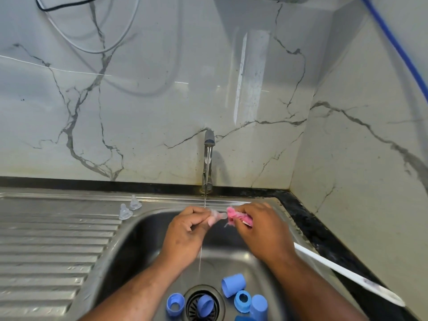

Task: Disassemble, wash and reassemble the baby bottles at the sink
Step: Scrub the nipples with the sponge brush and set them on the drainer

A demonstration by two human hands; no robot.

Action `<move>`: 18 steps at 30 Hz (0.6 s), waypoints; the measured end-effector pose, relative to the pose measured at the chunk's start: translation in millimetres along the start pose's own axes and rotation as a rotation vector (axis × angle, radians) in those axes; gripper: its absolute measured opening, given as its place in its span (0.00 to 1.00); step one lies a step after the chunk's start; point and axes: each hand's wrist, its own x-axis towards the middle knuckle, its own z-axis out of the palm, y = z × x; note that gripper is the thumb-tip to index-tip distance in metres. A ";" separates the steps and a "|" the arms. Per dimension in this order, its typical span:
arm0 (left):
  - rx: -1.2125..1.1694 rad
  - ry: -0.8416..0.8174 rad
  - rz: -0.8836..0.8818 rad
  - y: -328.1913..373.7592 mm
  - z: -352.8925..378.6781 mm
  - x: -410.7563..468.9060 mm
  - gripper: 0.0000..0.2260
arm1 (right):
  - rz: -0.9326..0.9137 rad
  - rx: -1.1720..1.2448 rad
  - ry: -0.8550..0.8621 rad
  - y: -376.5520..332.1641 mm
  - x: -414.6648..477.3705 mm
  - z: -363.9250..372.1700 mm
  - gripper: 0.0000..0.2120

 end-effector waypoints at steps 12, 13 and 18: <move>0.041 -0.068 0.030 3.0 1.4 -1.6 0.09 | -0.019 -0.026 0.114 -1.8 2.6 -13.2 0.10; 0.047 -0.085 0.026 2.5 2.2 -2.6 0.09 | -0.039 -0.013 0.123 -3.4 2.0 -12.9 0.10; -0.013 -0.133 -0.071 0.9 6.2 -5.8 0.07 | -0.102 -0.009 -0.078 -5.0 -1.6 -4.8 0.16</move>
